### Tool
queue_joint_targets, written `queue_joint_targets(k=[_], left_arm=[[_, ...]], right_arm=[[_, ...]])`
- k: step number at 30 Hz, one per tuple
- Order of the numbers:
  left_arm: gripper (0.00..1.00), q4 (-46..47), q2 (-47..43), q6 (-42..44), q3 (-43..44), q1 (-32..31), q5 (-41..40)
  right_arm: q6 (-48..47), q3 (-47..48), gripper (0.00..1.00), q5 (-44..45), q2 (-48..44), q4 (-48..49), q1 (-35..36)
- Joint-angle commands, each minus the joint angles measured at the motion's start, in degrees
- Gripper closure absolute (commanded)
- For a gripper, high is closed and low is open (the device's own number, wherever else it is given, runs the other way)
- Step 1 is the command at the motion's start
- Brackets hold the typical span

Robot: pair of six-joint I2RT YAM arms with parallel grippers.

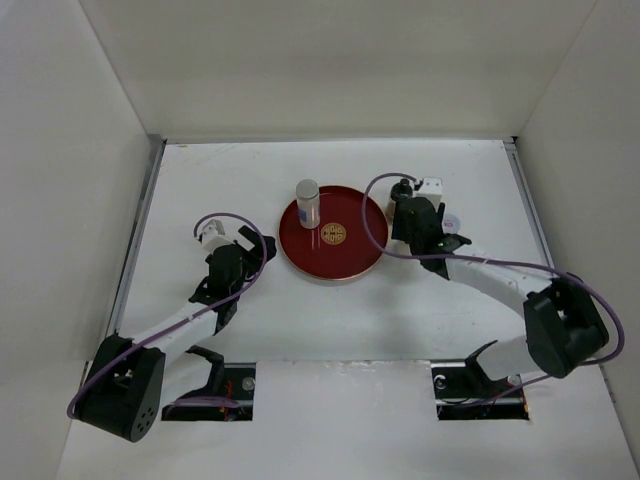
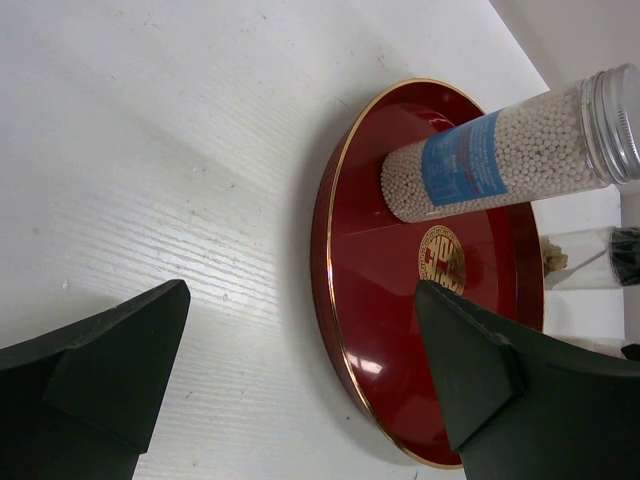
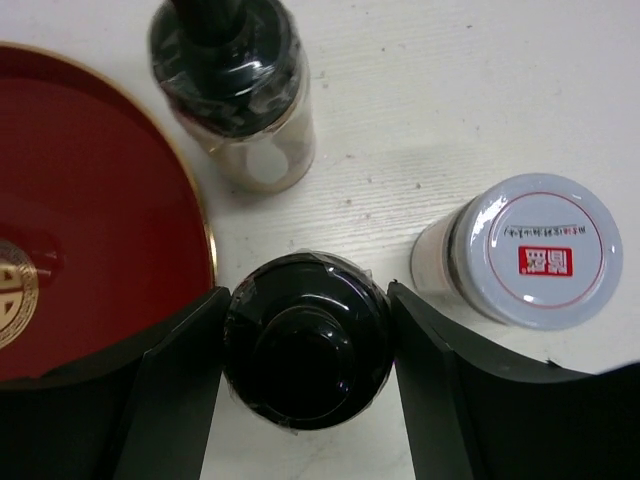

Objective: Organize the condiment bottles

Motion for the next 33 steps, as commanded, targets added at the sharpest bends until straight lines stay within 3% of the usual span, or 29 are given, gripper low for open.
queue_joint_targets(k=[1,6,13,22,24,29,33], left_arm=[[0.0,3.0,-0.7,-0.1,0.2,-0.1,-0.3],[0.0,3.0,0.1,-0.3,0.2,0.0,0.1],[0.0,3.0,-0.6,-0.1,-0.1,0.4,0.0],[0.0,3.0,-0.6,0.1,0.0,0.3,-0.1],[0.0,3.0,-0.8,0.2,-0.1,0.3,-0.2],[0.0,3.0,-1.4,0.1,-0.1,0.2,-0.2],[0.0,3.0,-0.7,-0.2,0.0,0.2,0.3]], right_arm=[[-2.1,3.9,0.42,5.8,-7.3,2.1,4.6],[-2.6,10.2,0.41,5.1,-6.5,1.1,9.4],[-4.3,23.7,0.39,-2.0,10.8,7.0,9.4],[-5.7,42.2,0.37,-4.2,30.7,4.7,9.2],[-4.5,42.4,0.34,-4.3,31.5,4.9,9.1],[-3.5,38.7,0.05,-4.2,27.8,5.6,9.1],[-3.5,33.3,0.02,-4.3,19.3,6.1,7.7]])
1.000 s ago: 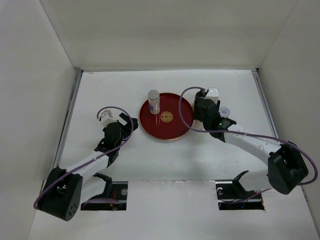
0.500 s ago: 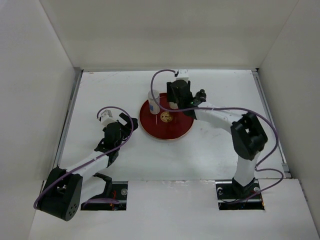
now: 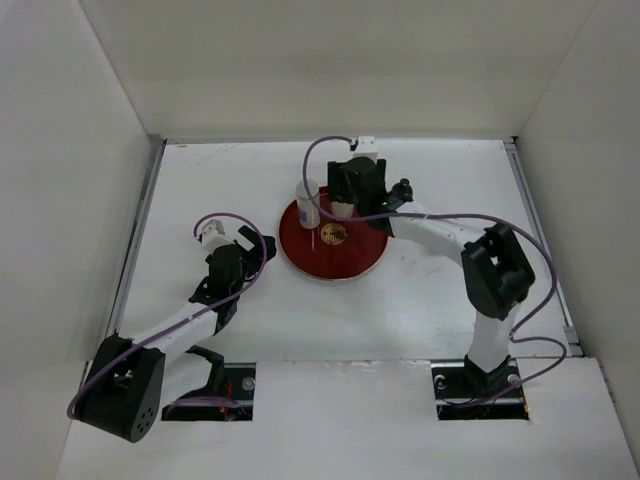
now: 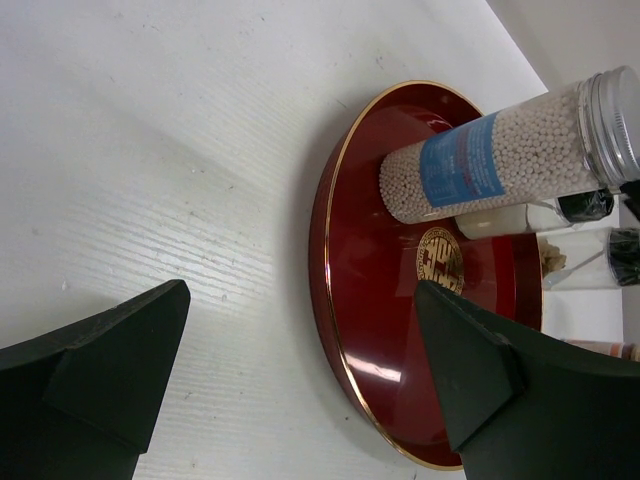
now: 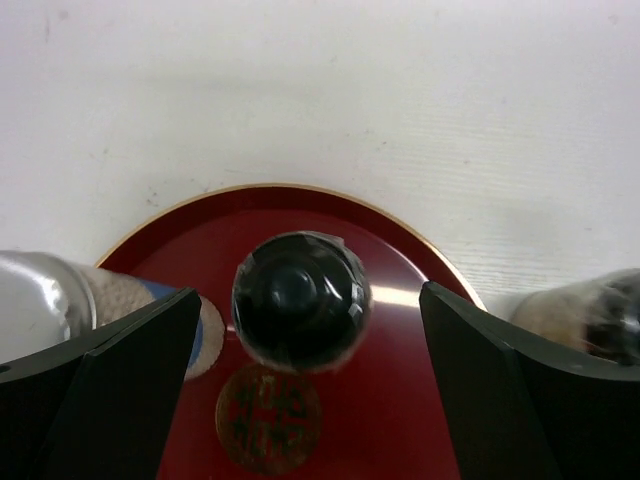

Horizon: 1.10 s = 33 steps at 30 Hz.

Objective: Organize the condiment bottles

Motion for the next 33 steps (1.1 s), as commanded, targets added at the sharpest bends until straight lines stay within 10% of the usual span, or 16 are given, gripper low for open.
queue_joint_targets(k=[1,18,27,33], left_arm=[[0.0,2.9,-0.9,-0.1,0.0,0.2,0.2],[0.0,3.0,0.1,-0.1,0.0,0.2,0.0],[0.0,3.0,-0.3,-0.2,-0.1,0.6,0.4],[0.0,3.0,-0.3,-0.4,0.1,0.0,0.3]], right_arm=[[0.1,-2.9,0.01,0.7,-10.8,4.0,-1.8],[-1.4,-9.2,0.01,1.9,-7.8,0.8,-13.3],[0.1,-8.0,0.4,1.4,-5.8,0.6,-13.5],[-2.8,-14.9,0.43,4.5,-18.7,4.1,-10.7]])
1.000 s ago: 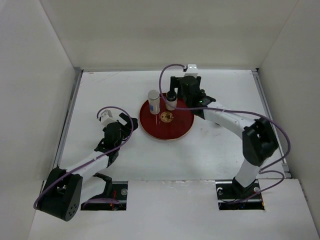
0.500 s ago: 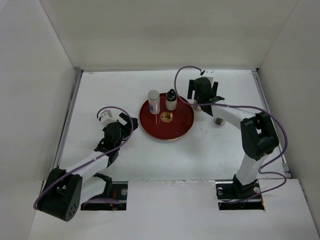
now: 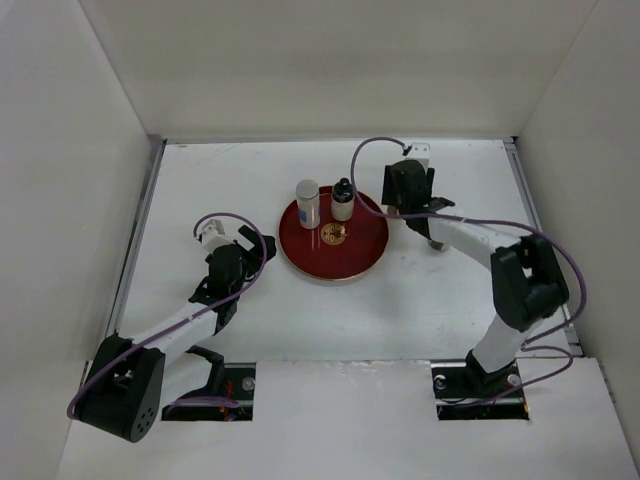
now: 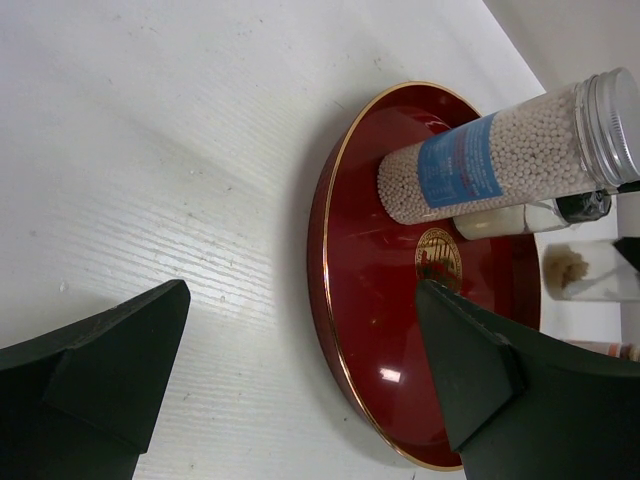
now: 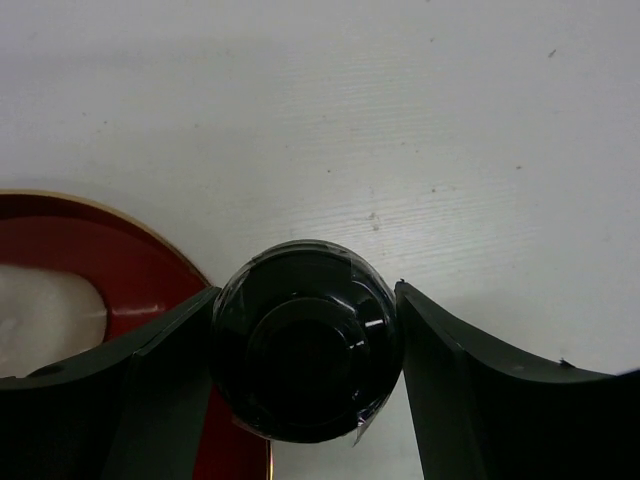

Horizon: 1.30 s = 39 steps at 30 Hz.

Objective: Organize the condiment bottles

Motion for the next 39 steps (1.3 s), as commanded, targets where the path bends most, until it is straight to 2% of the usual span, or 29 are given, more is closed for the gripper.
queue_joint_targets(k=[1,6,10,17,19,22,24,27,30,34,39], left_arm=[[0.0,2.8,-0.8,-0.4,0.1,0.1,0.3],[0.0,2.8,-0.7,-0.2,0.1,-0.2,0.0],[0.0,2.8,-1.2,0.0,0.0,-0.3,-0.3],[0.0,2.6,-1.6,0.2,0.1,-0.4,-0.2],[0.0,2.7,-1.1,0.1,0.1,-0.5,0.0],[0.0,2.7,-1.2,0.1,0.2,-0.5,0.1],[0.0,2.7,-1.3,0.2,0.2,-0.6,-0.1],[0.0,2.7,-1.1,0.1,0.2,-0.7,0.2],[0.0,2.5,-2.1,0.2,0.1,-0.8,-0.3],[0.0,2.3,-2.5,0.1,0.0,-0.8,-0.1],[0.0,2.2,-2.4,-0.1,0.2,-1.3,-0.2]], right_arm=[[-1.6,-2.1,0.43,2.4,-11.1,5.6,3.1],[-1.5,-4.5,0.43,2.3,-13.8,5.7,9.8],[0.3,-3.7,0.43,2.5,-10.3,6.5,13.2],[2.6,-3.4,0.37,1.8,-3.5,7.5,15.2],[2.8,-3.7,0.34,1.9,-2.2,7.9,15.3],[3.1,-4.4,0.18,2.0,-2.1,7.9,15.5],[2.9,-5.5,0.07,2.2,-4.4,8.1,15.5],[3.1,-8.2,0.0,2.2,-10.5,8.3,15.5],[3.1,-12.7,0.0,3.0,-19.2,8.1,13.7],[4.5,-20.2,0.0,6.3,-30.1,5.7,7.0],[5.6,-27.1,0.0,12.0,-34.2,2.5,-1.3]])
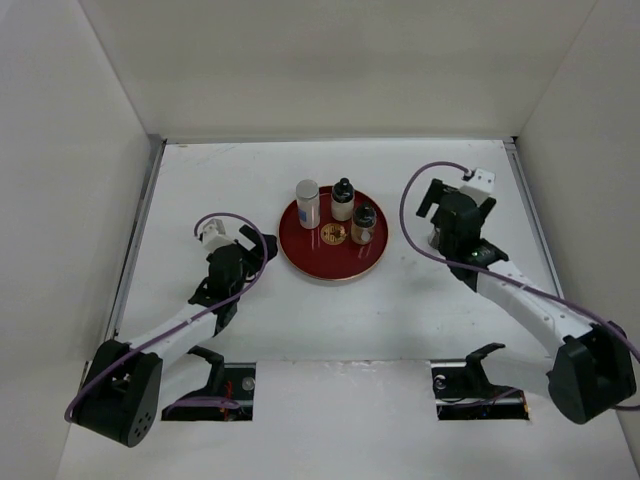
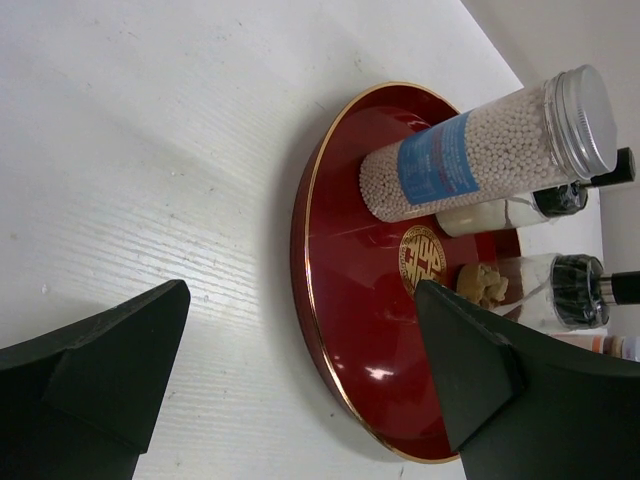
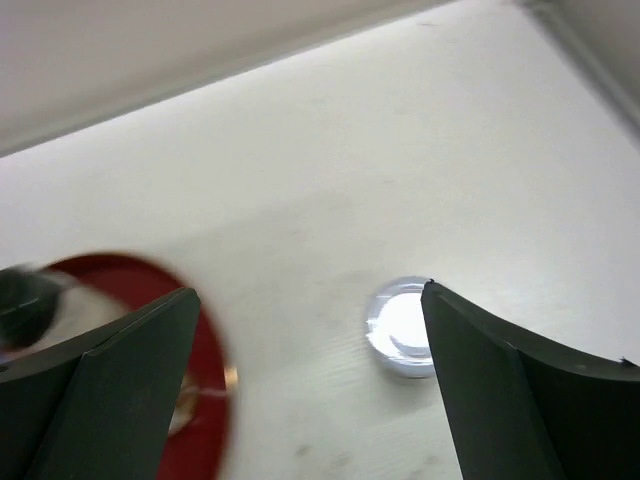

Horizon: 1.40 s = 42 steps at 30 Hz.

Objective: Organize the condiment bottles

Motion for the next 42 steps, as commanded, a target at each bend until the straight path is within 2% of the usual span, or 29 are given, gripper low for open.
queue_joint_targets(k=[1,13,15,18,20,26,31,34,37,42], left_arm=[[0.0,2.2,-0.8,-0.2,0.2,-0.5,0.0],[0.0,2.2,-0.5,0.2,0.3,-0.8,-0.7],[0.0,2.2,-0.7,0.2,0.3,-0.7,-0.5],[0.0,2.1,-1.2,0.2,0.2,-0.9,-0.9],[0.0,2.1,-0.9,0.2,0.2,-0.9,-0.8],[0.0,2.1,-1.2,0.2,0.2,-1.0,-0.9],[0.0,2.3,-1.0,0.2,0.2,-1.1,-0.9],[0.0,2.3,-0.2,0.2,0.2,-0.6,-1.0],[0.0,2.2,-0.8,0.2,0.2,-0.3,-1.0],[0.0,2.1,-0.7,0.2,0.1,1.4,-0.6]], right_arm=[[2.3,-4.8,0.0,3.7,1.1,-2.1,-3.0],[6.6,-1.5,0.01,-7.1,15.6,0.3,-11.3],[7.2,-1.3,0.1,-7.9,16.6,0.6,-11.3],[7.7,-2.6,0.32,-5.9,14.1,1.9,-11.1],[7.4,-4.1,0.37,-3.4,10.2,3.1,-10.5],[3.8,-7.3,0.42,4.0,-7.6,-2.2,1.0],[5.8,-8.0,0.43,4.6,-13.2,-8.7,14.7],[8.1,-6.5,0.43,4.8,-10.8,-8.3,21.8],[8.2,-2.4,0.43,4.8,-4.5,-5.8,27.7],[4.8,4.3,0.43,3.0,9.7,3.1,31.0]])
